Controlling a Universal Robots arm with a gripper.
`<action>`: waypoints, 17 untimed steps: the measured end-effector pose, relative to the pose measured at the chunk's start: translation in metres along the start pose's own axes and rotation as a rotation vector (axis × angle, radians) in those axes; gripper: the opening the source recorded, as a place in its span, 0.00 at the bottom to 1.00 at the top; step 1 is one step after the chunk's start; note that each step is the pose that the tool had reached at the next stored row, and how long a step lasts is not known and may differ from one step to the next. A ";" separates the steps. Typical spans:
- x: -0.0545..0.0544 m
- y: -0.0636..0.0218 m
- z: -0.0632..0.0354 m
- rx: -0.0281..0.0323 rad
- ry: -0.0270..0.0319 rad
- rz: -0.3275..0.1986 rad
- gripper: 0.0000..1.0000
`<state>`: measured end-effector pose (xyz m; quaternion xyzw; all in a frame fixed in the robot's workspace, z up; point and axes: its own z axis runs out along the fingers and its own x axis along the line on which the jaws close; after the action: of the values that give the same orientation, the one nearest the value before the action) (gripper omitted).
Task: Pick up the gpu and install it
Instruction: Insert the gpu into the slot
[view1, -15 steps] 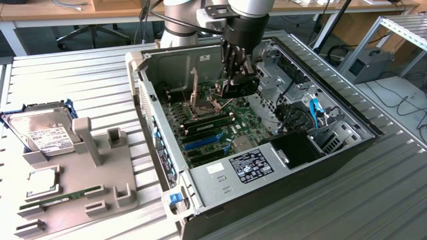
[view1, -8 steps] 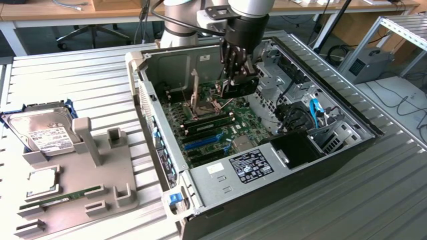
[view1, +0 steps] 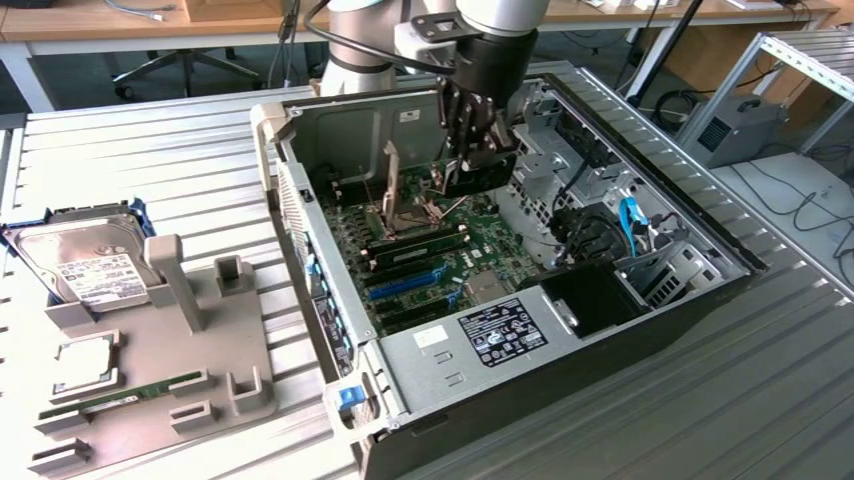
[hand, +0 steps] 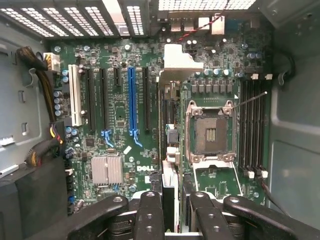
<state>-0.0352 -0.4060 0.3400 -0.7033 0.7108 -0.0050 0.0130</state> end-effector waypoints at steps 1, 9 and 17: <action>0.000 0.0000 0.0001 -0.0001 -0.0002 -0.008 0.26; 0.000 0.0000 0.0006 -0.0007 -0.0009 -0.057 0.26; 0.000 0.0000 0.0011 -0.0011 -0.0012 -0.096 0.26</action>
<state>-0.0352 -0.4060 0.3389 -0.7366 0.6762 -0.0048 0.0128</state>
